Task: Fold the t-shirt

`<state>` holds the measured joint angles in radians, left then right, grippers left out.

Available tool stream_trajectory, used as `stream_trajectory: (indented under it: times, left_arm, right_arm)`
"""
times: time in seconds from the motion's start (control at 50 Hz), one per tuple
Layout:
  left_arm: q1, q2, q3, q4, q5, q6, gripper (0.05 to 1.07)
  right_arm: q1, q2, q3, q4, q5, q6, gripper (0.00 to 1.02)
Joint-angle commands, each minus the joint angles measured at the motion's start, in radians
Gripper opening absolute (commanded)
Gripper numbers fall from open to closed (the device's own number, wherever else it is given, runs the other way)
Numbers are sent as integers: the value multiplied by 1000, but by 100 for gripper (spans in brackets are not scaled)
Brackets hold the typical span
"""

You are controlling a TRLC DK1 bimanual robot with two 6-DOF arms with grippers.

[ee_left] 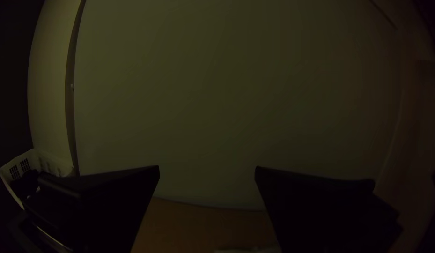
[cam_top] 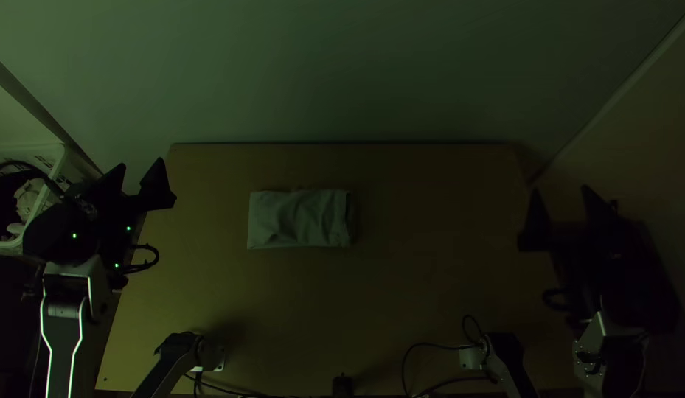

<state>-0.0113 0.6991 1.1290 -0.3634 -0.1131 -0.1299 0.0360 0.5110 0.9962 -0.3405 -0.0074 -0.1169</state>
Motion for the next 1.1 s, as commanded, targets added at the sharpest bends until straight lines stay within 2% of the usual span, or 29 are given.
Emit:
stream_trajectory:
  times: [0.0,0.1,0.22,0.34,0.5,0.72,1.08]
  left_arm:
    - [2,-138,-121,49,7,4,103]
    - [4,-250,-216,58,7,3,103]
    - [-15,-388,-328,43,13,12,103]
    - [-1,-495,-408,18,12,15,103]
    - [16,-699,-543,37,7,78,103]
    - [45,-704,-561,-35,-13,59,103]
    - [33,-704,-845,216,-2,96,103]
  right_arm:
    - [-8,-77,-76,34,7,-69,99]
    - [-13,-175,-166,95,7,-84,99]
    - [-4,-284,-266,107,6,-109,99]
    - [-5,-385,-352,129,7,-106,99]
    - [-19,-493,-436,129,7,-95,99]
    - [-44,-516,-492,113,11,-61,99]
    - [-58,-517,-758,244,35,-1,99]
